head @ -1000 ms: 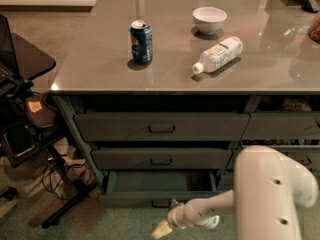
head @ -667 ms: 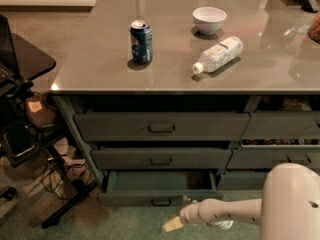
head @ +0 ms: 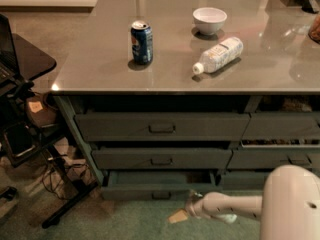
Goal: Close bottom drawer
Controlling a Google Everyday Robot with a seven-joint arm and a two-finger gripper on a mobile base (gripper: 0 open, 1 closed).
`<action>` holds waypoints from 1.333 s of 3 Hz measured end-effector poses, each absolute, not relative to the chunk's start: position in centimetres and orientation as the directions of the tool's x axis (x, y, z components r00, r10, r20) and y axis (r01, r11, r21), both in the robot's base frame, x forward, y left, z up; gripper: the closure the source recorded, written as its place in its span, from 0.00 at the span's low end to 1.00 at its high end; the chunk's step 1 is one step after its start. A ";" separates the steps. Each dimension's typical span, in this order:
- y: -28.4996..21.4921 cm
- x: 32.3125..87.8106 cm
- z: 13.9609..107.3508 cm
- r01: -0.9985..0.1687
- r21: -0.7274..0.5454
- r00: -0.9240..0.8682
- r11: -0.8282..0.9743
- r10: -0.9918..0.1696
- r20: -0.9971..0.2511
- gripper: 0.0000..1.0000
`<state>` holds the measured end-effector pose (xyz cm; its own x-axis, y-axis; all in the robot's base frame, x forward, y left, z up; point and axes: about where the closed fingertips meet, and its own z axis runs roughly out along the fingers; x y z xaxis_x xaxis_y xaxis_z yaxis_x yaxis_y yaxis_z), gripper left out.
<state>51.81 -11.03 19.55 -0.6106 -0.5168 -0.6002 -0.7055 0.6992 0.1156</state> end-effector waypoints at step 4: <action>-14.7 55.7 13.7 -0.531 0.219 -0.797 0.819 -0.394 -0.457 0.00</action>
Offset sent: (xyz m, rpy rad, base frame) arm -0.0130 -0.0766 -0.0532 -0.0201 0.1820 -0.2524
